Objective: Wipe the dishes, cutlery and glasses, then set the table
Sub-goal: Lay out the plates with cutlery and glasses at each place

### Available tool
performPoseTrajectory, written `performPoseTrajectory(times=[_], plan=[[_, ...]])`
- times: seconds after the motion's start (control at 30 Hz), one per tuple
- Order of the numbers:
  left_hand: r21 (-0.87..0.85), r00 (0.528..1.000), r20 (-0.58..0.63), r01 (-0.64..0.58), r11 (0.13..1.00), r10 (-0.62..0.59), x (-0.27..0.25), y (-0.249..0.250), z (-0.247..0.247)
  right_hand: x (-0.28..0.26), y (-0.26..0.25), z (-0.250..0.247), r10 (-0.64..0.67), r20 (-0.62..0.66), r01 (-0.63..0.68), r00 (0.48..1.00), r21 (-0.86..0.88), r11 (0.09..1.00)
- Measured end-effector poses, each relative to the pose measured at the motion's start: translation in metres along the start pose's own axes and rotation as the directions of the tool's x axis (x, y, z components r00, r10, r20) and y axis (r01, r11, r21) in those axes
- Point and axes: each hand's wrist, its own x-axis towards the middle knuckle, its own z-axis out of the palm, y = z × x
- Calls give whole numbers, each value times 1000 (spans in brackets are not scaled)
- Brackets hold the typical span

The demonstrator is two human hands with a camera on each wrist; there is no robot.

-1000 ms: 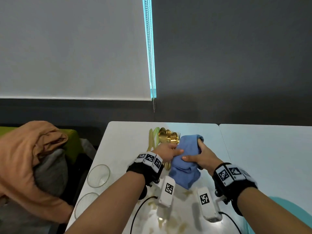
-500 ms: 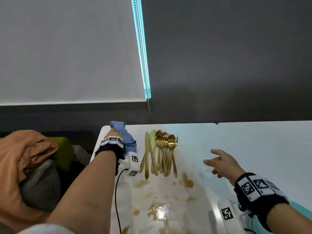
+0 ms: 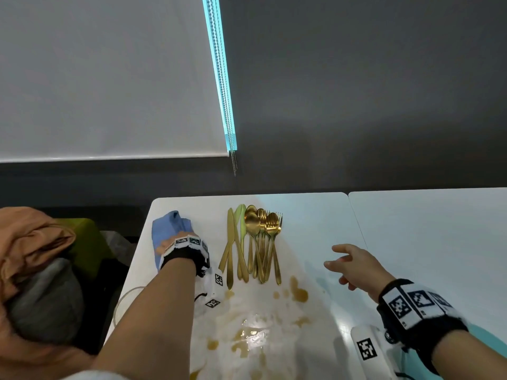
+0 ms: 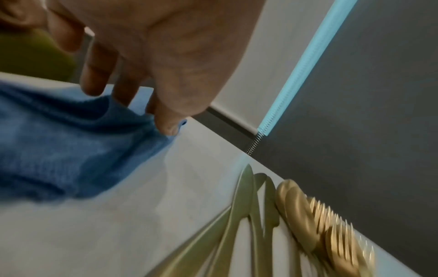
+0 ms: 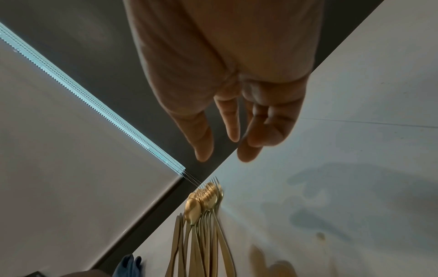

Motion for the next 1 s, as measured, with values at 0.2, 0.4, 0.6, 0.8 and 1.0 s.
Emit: performPoseTrajectory(times=[0.2, 0.4, 0.6, 0.8, 1.0], plan=[[133, 996, -47, -72, 988, 79, -7, -1, 0, 1, 1, -2, 9, -7, -9, 1000, -12, 1000], [-130, 984, -176, -52, 990, 29, -40, 31, -13, -13, 12, -8, 16, -42, -16, 999, 12, 1000], [-66, 900, -275, -369, 927, 338, -102, 82, 5, -51, 47, -35, 70, -157, -50, 985, 127, 991], [-123, 753, -113, -658, 743, 648, -178, 122, 49, -92, 126, -68, 209, -306, -131, 929, 254, 958], [-173, 608, 28, -779, 603, 793, -238, 151, 82, -108, 199, -99, 333, -422, -222, 843, 290, 931]])
